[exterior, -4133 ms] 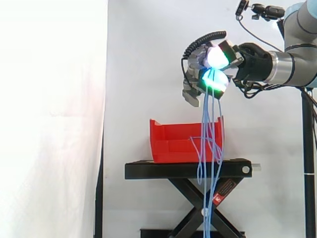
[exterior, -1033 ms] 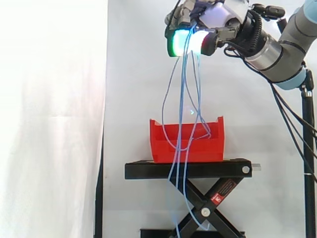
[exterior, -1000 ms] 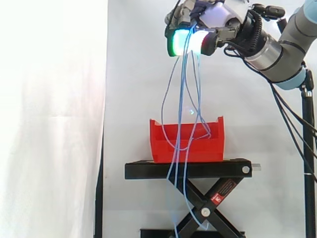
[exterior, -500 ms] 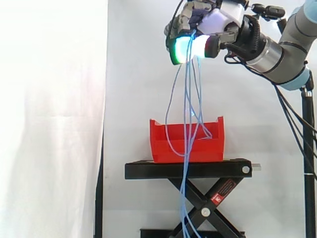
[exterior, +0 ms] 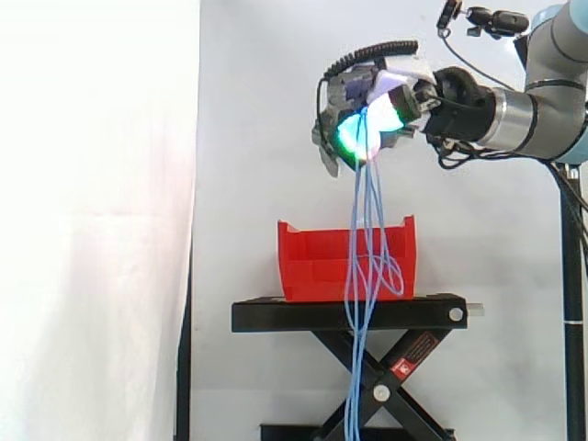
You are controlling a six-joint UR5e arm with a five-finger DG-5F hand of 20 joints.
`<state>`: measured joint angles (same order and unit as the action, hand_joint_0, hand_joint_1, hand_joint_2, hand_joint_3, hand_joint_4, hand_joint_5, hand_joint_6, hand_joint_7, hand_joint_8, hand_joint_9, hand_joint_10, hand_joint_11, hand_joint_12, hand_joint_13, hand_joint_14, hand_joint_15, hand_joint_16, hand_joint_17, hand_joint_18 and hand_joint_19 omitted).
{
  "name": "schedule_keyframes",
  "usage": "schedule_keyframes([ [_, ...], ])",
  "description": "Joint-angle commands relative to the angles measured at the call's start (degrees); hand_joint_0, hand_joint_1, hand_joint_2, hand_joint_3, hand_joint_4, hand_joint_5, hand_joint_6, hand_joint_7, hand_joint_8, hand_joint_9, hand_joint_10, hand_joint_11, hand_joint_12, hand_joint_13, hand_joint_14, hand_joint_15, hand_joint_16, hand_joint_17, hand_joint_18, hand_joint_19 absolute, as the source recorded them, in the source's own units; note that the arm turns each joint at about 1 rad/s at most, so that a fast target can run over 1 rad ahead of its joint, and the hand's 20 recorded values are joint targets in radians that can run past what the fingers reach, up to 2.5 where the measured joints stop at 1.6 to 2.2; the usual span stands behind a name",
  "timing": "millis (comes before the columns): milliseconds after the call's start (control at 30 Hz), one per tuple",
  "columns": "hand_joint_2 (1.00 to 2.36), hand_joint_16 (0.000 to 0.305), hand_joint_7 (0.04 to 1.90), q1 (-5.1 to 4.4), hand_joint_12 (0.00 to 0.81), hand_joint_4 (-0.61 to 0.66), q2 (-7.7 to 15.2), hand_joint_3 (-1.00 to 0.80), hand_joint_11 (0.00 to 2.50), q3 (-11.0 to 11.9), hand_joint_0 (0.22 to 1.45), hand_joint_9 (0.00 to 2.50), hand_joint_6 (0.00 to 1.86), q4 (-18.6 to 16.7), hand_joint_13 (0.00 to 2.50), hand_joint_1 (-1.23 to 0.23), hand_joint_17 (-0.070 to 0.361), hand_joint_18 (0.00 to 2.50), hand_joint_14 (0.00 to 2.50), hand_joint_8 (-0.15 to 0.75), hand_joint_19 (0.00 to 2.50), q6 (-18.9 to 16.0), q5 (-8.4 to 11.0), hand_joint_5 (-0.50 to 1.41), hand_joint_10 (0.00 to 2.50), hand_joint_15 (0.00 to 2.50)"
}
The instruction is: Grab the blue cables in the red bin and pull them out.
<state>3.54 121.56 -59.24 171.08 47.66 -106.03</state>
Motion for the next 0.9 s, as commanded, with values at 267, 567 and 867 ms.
schedule_keyframes([
  [267, 1.00, 0.042, 0.44, -0.99, 0.346, 0.20, 0.08, -0.94, 1.60, 0.00, 0.95, 0.70, 1.23, 7.77, 0.88, -0.97, 0.095, 0.70, 2.07, 0.307, 1.11, -22.75, 3.20, 0.39, 0.39, 1.07],
  [567, 1.00, 0.046, 0.54, -0.91, 0.357, 0.26, -0.01, -1.00, 1.63, 0.00, 0.77, 0.73, 0.97, 8.12, 0.86, -0.81, 0.103, 0.68, 2.14, 0.330, 1.11, -22.75, 3.11, 0.51, 0.31, 1.02],
  [867, 1.00, 0.052, 0.57, -0.91, 0.395, 0.28, -0.01, -1.00, 1.59, 0.00, 0.68, 0.78, 0.83, 8.04, 0.89, -0.69, 0.116, 0.72, 2.17, 0.368, 1.08, -22.75, 3.11, 0.58, 0.32, 0.98],
])
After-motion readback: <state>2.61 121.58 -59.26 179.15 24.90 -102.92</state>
